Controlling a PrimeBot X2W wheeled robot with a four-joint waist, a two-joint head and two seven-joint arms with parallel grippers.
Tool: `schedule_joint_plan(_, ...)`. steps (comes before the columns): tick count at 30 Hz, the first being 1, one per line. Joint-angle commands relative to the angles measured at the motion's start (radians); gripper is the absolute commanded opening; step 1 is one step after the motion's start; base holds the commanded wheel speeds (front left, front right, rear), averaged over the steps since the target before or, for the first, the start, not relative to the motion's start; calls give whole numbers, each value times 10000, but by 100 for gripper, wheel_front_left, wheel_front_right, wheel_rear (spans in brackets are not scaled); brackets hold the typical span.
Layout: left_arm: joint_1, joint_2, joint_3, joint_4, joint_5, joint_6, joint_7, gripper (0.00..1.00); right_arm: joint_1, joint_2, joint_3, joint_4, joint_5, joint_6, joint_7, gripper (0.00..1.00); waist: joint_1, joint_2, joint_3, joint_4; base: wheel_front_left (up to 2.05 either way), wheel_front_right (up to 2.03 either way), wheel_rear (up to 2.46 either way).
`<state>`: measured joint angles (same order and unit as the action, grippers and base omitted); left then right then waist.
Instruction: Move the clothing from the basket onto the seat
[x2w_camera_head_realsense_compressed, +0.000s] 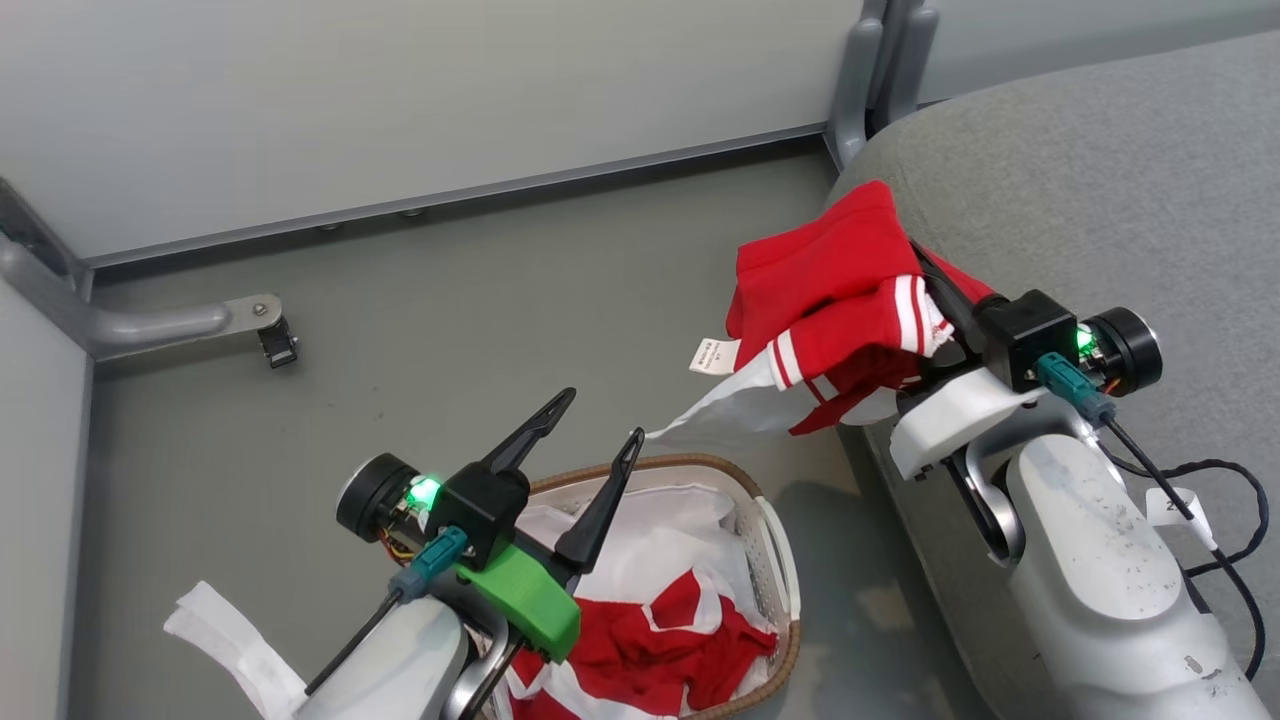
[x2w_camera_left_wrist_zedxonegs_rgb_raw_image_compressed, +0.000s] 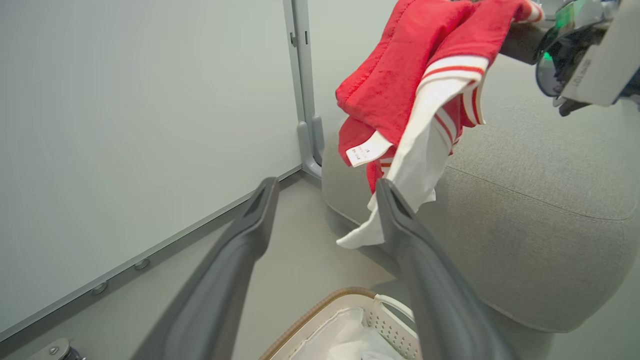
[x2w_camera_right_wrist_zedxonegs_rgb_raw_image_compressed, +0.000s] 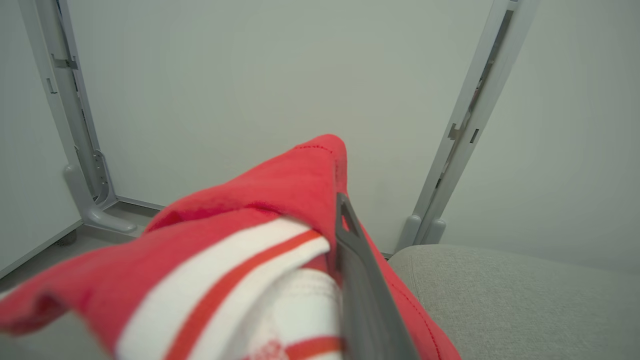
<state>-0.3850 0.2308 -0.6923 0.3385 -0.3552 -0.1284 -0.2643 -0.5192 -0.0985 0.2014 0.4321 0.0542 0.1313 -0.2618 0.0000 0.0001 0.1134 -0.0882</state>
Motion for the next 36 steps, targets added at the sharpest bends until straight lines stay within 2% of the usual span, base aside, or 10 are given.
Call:
schedule_joint_plan(1,88,-25,17,-10,92,-27,-3,100,131,-4,-83,-95,-58,-10,-49,0,0,-1,122,-436,0,0,0)
schedule_joint_plan(11,-244,103,-320,-130,82,-32,-3,100,287,-61,-521,-354,-189,-12,-49,0,0,-1,651,-1984,0,0,0)
schedule_joint_plan(20,-628,255,-581,-119,3,-32,-2,100,405,-174,-1068,-629,-258,-10,-49,0,0,-1,1175,-2968,0,0,0)
schedule_joint_plan(28,-831,345,-767,-159,-19,-33,-2,100,376,-139,-1336,-669,-311,-12,-49,0,0,-1,1505,-3243,0,0,0)
schedule_joint_plan(36,-1142,465,-1003,-423,9,-33,-3,100,-661,-530,-1157,-169,-391,-12,-49,0,0,-1,2054,-2816,0,0,0)
